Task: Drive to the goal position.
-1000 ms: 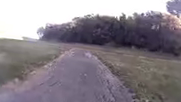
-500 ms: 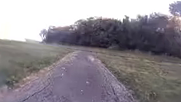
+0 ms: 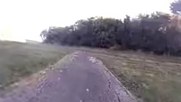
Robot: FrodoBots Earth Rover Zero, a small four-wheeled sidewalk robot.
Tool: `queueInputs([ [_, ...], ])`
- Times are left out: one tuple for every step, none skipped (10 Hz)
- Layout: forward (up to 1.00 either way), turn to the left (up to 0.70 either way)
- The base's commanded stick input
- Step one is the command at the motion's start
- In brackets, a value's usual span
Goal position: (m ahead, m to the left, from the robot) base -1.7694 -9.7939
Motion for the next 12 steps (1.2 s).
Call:
queueInputs([
  [0.70, 0.00],
  [0.70, 0.00],
  [0.70, 0.00],
  [0.70, 0.10],
  [0.70, 0.14],
  [0.70, 0.14],
  [0.70, 0.14],
  [0.70, 0.14],
  [0.70, 0.14],
  [0.70, 0.14],
  [0.70, 0.14],
  [0.70, 0.14],
])
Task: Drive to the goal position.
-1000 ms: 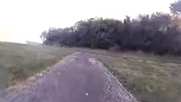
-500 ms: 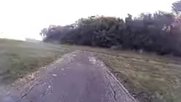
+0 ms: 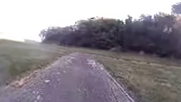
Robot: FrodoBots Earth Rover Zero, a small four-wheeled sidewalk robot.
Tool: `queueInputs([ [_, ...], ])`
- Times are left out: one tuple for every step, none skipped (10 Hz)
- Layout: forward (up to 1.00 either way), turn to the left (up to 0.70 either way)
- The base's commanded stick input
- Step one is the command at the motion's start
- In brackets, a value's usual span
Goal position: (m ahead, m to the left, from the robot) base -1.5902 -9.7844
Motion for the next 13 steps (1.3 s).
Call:
queueInputs([
  [0.70, 0.14],
  [0.70, 0.14],
  [0.70, 0.14],
  [0.70, 0.00],
  [0.70, 0.00],
  [0.70, 0.00],
  [0.70, 0.00],
  [0.70, 0.00],
  [0.70, 0.00],
  [0.70, 0.00],
  [0.70, 0.00],
  [0.70, 0.00],
  [0.70, 0.00],
])
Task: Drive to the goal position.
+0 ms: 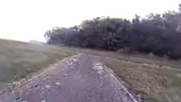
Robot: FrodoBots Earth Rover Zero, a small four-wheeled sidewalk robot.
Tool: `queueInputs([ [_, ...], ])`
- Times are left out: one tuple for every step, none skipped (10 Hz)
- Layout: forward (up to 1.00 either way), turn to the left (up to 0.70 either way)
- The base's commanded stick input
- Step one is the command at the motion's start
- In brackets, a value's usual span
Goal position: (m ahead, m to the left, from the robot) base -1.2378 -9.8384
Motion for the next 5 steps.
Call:
queueInputs([
  [0.70, 0.00],
  [0.70, 0.00],
  [0.70, 0.00],
  [0.70, 0.00],
  [0.70, 0.00],
])
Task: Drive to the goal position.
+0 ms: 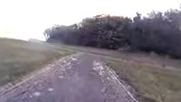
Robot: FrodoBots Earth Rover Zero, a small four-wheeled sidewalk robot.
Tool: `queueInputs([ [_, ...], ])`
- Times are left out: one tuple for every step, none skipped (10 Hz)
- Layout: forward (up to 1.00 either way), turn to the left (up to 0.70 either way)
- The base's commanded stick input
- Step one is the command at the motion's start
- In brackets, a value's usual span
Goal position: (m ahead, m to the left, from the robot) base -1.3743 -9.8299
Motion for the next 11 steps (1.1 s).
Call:
queueInputs([
  [0.70, 0.00],
  [0.70, 0.00],
  [0.70, 0.00],
  [0.70, 0.00],
  [0.70, 0.00],
  [0.70, 0.00],
  [0.70, 0.00],
  [0.70, 0.00],
  [0.70, 0.00],
  [0.70, 0.00],
  [0.70, 0.00],
])
